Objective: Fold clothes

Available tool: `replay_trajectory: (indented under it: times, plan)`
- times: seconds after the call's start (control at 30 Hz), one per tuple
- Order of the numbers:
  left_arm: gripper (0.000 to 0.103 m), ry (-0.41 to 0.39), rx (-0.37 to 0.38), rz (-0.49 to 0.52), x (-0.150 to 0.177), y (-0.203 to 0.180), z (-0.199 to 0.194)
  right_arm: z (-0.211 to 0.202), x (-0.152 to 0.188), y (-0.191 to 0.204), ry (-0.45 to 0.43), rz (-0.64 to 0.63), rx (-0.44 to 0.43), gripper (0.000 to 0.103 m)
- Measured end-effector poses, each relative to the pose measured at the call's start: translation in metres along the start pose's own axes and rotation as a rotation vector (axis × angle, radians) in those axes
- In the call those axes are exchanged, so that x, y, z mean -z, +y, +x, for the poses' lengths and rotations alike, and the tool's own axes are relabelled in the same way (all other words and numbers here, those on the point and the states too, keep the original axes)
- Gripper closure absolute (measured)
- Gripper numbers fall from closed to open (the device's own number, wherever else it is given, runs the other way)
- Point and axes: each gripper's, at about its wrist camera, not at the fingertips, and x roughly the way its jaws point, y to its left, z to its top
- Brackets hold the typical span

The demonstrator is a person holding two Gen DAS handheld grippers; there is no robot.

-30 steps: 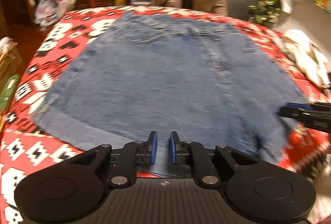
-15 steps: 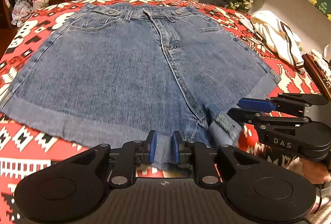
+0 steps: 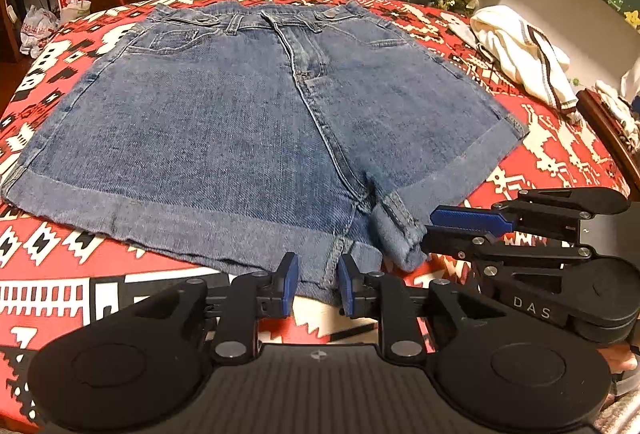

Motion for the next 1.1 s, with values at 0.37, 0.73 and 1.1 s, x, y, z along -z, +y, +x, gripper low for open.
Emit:
replay_trajectory:
  times: [0.37,0.73,1.1]
  plan:
    - [0.081,-0.105,-0.064,-0.163,-0.002,0.059,-0.044,-0.028,0.002,-0.006,-0.047,0.022,0.009,0.082]
    - [0.075,-0.174,-0.336,-0.342,-0.011,0.17,-0.043,-0.025,-0.002,-0.018,-0.037,0.055,0.049,0.082]
    - [0.074,-0.216,-0.36,-0.361,-0.022,0.202,-0.02,-0.018,-0.018,-0.025,-0.002,0.089,0.108,0.081]
